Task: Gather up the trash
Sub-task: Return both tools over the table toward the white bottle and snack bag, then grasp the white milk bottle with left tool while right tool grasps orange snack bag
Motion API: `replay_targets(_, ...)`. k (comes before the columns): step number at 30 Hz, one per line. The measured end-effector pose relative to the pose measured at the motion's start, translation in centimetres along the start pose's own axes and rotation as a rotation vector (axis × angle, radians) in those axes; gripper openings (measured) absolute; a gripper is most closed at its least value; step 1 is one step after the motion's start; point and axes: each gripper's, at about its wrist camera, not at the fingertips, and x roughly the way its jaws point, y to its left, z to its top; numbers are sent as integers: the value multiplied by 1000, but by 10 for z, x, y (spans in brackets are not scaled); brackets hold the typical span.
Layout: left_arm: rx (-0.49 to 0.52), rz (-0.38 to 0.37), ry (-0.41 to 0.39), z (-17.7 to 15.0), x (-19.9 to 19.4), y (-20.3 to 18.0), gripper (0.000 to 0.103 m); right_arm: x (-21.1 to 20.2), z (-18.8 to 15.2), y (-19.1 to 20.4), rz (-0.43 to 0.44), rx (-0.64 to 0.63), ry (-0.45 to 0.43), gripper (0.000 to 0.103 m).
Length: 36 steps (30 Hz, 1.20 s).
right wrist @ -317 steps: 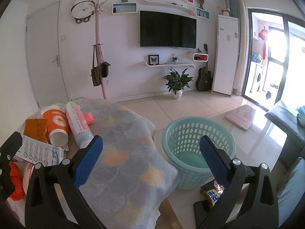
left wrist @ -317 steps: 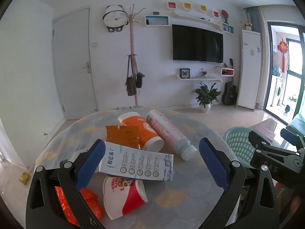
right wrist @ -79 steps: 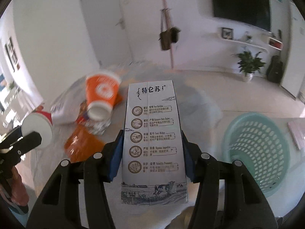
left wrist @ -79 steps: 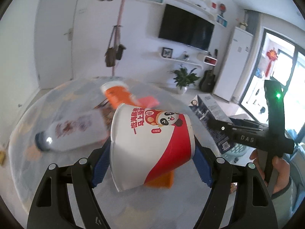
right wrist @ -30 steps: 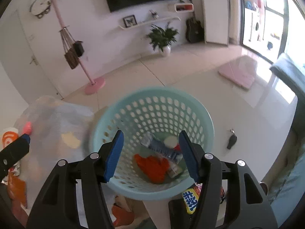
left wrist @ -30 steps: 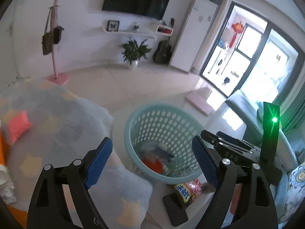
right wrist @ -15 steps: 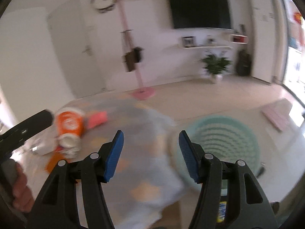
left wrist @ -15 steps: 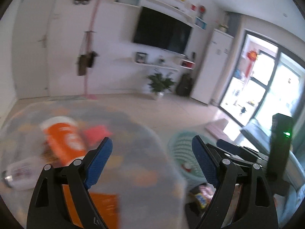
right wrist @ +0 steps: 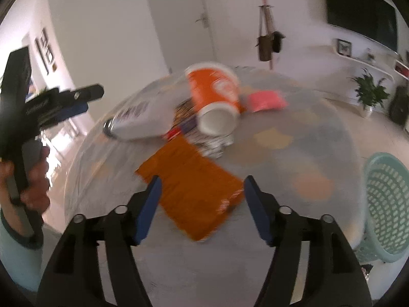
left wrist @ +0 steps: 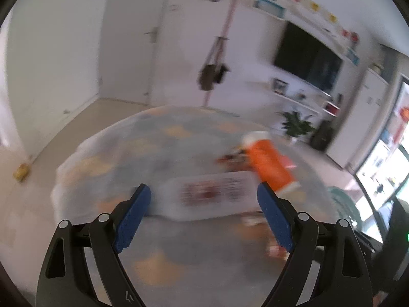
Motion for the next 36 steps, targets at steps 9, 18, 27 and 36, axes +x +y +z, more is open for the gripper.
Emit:
replay_targets(9, -147, 22, 81, -8, 36, 66, 83, 40, -8, 44, -205, -176, 43, 68)
replay_targets(18, -96, -120, 124, -19, 47, 51, 81, 45, -7, 28, -178, -130, 66, 34)
replay_targets(27, -9, -314, 194, -49, 30, 20, 80, 18, 0, 6, -105, -37, 0, 8)
replay_targets(36, 247, -364, 199, -59, 6, -15, 82, -4, 5, -20, -50, 70, -40, 4)
